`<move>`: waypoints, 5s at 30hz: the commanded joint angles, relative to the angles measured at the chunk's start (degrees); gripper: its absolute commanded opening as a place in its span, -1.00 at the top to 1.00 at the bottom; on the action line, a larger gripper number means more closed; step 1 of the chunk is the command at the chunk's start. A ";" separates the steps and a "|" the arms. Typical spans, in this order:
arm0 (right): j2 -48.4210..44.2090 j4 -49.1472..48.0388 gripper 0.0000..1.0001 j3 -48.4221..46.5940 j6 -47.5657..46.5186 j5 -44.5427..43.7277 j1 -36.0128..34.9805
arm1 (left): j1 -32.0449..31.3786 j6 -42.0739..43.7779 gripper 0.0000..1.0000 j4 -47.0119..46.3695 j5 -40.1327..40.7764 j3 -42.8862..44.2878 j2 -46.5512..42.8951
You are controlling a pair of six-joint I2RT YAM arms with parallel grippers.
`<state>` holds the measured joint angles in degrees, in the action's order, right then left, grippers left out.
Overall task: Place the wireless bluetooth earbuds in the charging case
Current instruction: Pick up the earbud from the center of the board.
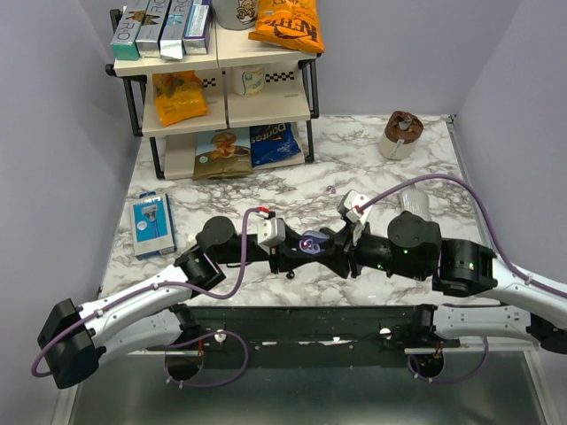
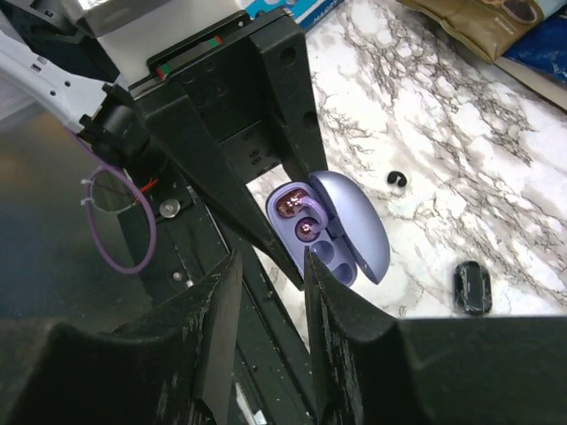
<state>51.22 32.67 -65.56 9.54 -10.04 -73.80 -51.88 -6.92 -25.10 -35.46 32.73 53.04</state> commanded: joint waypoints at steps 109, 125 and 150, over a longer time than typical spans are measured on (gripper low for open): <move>52.85 -28.35 0.62 -1.86 -13.92 13.71 38.92 | -8.06 -4.68 1.00 -9.18 29.75 -16.56 -17.70; 45.10 -30.82 0.64 12.65 -25.36 29.55 34.86 | -9.73 -4.51 1.00 -10.49 28.08 -16.47 -20.16; 37.29 -34.42 0.00 13.53 -15.26 22.70 33.46 | -11.49 -2.58 1.00 -8.12 30.45 -16.65 -22.71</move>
<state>93.65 2.17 -52.71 -9.91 15.33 -39.16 -62.76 -10.55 -33.28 -6.13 16.25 31.64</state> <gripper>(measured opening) 0.487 0.414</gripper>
